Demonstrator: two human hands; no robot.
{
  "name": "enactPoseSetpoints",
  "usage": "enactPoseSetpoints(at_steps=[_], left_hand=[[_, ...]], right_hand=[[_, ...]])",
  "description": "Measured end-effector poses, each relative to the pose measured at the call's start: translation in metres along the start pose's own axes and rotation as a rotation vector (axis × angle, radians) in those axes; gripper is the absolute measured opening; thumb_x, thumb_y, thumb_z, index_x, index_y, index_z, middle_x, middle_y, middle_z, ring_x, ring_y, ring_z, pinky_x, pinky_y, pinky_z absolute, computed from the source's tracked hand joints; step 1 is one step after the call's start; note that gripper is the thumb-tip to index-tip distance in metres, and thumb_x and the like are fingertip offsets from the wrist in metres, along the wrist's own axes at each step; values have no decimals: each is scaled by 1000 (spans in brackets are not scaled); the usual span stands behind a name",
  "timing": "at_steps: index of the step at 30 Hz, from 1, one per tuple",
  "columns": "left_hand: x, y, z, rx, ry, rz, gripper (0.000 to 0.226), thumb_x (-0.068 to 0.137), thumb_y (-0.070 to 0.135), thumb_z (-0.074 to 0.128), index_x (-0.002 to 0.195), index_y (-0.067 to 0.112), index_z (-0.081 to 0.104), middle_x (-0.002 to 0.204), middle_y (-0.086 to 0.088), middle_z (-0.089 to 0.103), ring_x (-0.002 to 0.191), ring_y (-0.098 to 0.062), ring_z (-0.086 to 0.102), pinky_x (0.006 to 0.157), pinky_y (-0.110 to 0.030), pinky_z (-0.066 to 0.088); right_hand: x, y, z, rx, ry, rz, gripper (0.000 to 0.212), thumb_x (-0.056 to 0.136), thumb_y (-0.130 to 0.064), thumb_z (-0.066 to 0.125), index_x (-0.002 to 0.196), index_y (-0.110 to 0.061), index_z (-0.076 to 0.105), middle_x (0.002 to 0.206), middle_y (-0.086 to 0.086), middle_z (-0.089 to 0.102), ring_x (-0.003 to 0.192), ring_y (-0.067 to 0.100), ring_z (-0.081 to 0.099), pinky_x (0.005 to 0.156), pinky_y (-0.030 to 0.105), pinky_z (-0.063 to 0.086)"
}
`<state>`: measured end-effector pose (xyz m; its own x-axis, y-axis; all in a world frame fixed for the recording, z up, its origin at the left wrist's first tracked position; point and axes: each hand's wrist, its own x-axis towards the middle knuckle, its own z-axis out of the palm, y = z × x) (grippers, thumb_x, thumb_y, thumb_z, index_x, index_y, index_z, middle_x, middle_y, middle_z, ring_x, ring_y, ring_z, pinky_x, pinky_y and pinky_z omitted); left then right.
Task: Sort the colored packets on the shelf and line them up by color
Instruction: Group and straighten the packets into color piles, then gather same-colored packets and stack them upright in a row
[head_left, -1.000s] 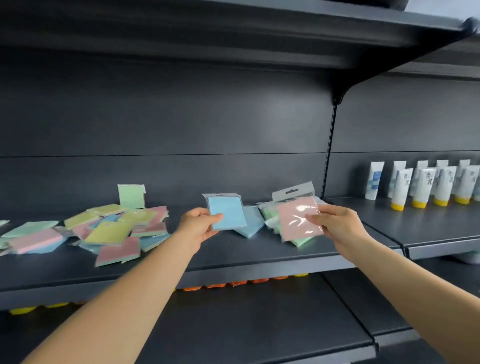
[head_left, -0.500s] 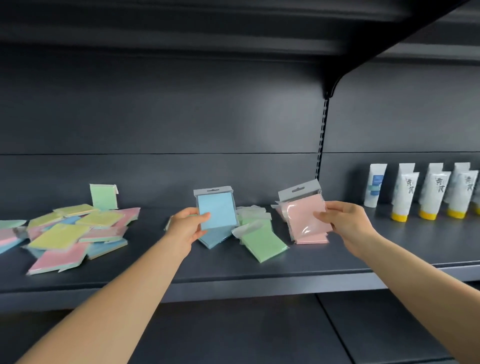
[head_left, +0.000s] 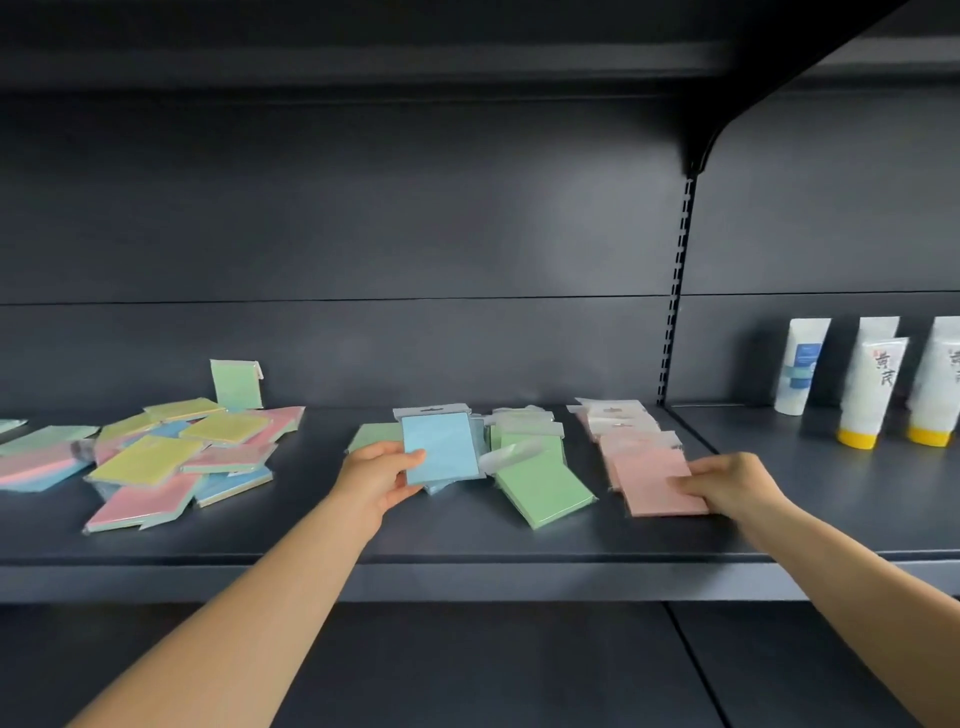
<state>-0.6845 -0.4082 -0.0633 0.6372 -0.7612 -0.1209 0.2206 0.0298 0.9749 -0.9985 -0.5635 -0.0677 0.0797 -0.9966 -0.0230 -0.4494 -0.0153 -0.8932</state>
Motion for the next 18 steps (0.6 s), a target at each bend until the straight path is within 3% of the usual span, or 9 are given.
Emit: enactPoseSetpoints(at_steps=[4, 7, 9, 11, 13, 16, 18], left_hand=[[7, -9, -4, 67, 49, -20, 14, 80, -5, 67, 90, 3, 60, 101, -13, 64, 93, -26, 63, 81, -36, 51], [19, -15, -4, 515, 177, 54, 12, 78, 8, 71, 72, 6, 61, 88, -11, 66, 81, -26, 65, 76, -35, 56], [20, -12, -1, 850, 191, 80, 28, 77, 23, 70, 60, 12, 51, 71, -4, 60, 70, -25, 63, 60, -25, 49], [17, -5, 3, 1057, 175, 71, 28, 77, 34, 67, 70, 11, 53, 73, -3, 60, 69, -22, 57, 49, -23, 36], [18, -1, 2, 1153, 153, 69, 31, 77, 40, 64, 76, 10, 54, 73, 0, 60, 69, -19, 55, 49, -24, 33], [15, 12, -8, 1199, 114, 128, 38, 83, 43, 60, 64, 13, 47, 63, -1, 51, 70, -20, 55, 47, -25, 30], [10, 24, -26, 1243, 122, 199, 37, 85, 43, 59, 85, 6, 61, 84, -11, 63, 86, -26, 62, 57, -28, 39]], right_hand=[[3, -2, -2, -146, -5, -4, 11, 75, -11, 75, 79, -1, 71, 75, 14, 64, 66, 25, 55, 69, 33, 47], [3, -6, -3, -325, 2, -23, 22, 74, -15, 71, 58, -9, 58, 56, 7, 49, 55, 21, 42, 55, 26, 35], [0, -13, -1, -426, 36, -79, 22, 71, -16, 70, 56, -11, 54, 53, 4, 48, 55, 21, 41, 54, 25, 33], [-6, -25, 5, -531, 58, -154, 12, 73, -21, 73, 76, -13, 65, 75, 6, 63, 70, 26, 55, 61, 26, 38], [-15, -43, 17, -589, 67, -274, 37, 76, -29, 75, 107, -13, 64, 107, 6, 65, 97, 27, 59, 74, 28, 41], [-34, -75, 46, -618, 56, -466, 44, 77, -36, 73, 115, -16, 61, 116, 4, 62, 108, 25, 55, 82, 30, 41], [-47, -97, 71, -687, 3, -580, 44, 79, -41, 69, 115, -18, 60, 118, 2, 60, 111, 25, 51, 83, 29, 40]])
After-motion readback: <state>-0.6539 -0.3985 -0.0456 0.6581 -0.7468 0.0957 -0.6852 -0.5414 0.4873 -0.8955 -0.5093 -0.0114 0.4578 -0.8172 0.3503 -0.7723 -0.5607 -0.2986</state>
